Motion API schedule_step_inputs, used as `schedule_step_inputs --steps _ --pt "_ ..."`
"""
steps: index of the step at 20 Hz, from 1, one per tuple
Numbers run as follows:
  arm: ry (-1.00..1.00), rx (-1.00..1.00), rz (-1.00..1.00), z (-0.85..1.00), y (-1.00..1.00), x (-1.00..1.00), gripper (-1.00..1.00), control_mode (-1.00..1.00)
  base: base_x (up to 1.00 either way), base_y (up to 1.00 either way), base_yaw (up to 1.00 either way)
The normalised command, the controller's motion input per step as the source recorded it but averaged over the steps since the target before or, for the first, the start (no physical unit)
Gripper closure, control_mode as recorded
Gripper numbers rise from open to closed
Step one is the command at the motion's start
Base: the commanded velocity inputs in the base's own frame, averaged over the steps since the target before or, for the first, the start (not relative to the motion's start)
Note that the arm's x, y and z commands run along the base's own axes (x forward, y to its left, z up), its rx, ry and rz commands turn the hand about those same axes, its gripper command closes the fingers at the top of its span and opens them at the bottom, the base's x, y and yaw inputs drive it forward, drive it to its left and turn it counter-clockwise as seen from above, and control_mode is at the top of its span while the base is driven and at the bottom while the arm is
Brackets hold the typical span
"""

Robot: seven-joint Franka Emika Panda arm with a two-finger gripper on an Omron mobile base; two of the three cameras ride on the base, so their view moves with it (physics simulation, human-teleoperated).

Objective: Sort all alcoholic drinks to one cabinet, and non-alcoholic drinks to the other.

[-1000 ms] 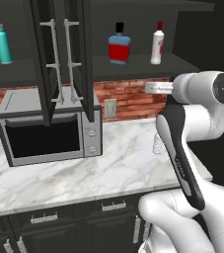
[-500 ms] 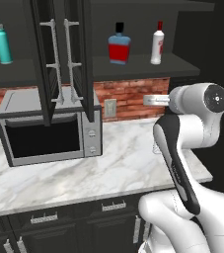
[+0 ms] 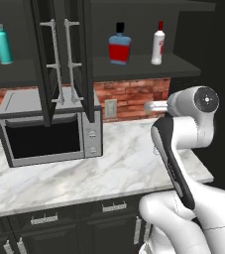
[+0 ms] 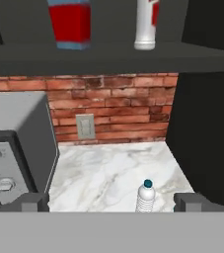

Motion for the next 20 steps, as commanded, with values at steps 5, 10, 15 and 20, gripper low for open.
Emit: schedule_step_inputs --steps 5,10,15,20 --pt "0.08 -0.08 -0.01 -0.37 -0.19 0.21 -1.00 -1.00 0.00 0.00 0.00" --pt "0.14 -0.04 0.00 -0.37 -0.13 0.25 -1.00 -1.00 0.00 0.00 0.00" --pt "0.13 0.00 0.00 -0.31 -0.16 0.26 -1.00 -1.00 0.00 0.00 0.00" --pt "0.13 0.00 0.00 -0.24 -0.20 0.22 -1.00 -1.00 0.00 0.00 0.00"
